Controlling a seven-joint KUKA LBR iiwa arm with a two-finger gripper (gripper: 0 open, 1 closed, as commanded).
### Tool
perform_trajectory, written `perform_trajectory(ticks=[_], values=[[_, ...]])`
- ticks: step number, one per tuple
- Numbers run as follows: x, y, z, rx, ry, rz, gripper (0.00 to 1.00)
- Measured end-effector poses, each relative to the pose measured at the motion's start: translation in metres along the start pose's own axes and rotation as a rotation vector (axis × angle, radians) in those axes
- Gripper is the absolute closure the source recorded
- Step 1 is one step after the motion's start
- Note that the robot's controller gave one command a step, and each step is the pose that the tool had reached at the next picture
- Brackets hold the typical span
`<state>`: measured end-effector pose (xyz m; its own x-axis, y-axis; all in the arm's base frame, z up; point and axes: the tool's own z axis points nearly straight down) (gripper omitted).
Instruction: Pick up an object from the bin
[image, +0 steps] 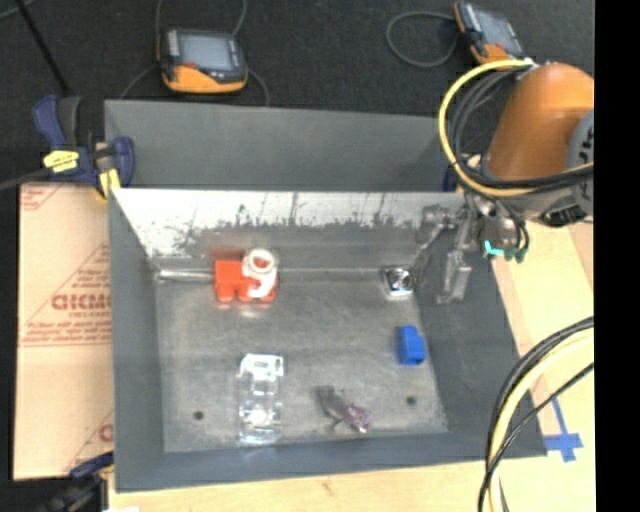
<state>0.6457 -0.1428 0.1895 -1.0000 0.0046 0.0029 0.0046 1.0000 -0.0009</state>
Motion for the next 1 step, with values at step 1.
perform_trajectory(ticks=[1], values=[[0.0576, 0.0240, 0.1167, 0.005, -0.007, -0.516, 0.00]])
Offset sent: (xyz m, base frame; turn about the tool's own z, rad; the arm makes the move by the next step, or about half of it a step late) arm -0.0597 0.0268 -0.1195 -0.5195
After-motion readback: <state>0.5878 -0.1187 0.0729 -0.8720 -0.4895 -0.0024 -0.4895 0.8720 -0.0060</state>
